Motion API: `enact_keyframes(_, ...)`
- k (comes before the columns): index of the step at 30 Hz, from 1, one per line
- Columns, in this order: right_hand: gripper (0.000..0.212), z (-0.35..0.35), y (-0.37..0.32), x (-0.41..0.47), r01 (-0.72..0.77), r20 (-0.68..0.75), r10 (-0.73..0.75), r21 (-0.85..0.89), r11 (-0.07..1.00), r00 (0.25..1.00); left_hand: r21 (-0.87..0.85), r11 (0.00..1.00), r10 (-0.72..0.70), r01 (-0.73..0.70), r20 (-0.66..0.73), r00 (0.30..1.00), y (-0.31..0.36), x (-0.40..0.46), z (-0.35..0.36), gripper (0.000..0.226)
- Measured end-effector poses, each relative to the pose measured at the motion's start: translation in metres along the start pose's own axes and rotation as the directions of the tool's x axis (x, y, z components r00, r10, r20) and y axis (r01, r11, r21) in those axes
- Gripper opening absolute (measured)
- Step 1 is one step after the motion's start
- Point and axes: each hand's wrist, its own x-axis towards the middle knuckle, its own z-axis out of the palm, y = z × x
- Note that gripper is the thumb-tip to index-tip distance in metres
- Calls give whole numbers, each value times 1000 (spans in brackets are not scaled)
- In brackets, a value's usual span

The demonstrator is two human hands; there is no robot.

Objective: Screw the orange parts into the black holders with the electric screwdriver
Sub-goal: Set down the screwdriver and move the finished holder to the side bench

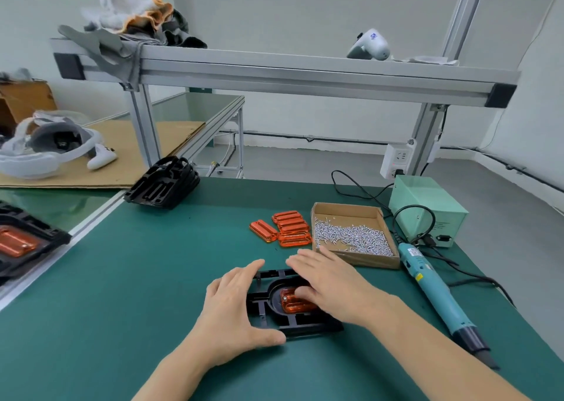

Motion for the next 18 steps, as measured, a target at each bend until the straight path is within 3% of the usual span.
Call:
enact_keyframes(4,51,7,5,14,7,35,-7,9,1000,999,1,1000,-23,23,30,999,-4,2,0,118)
enact_keyframes(11,38,11,9,23,17,-53,-13,81,997,999,-23,1000,-18,18,43,999,-10,6,0,117)
enact_keyframes(18,31,2,1,32,-6,-70,27,284,959,997,-136,990,-24,28,37,999,-24,5,-21,113)
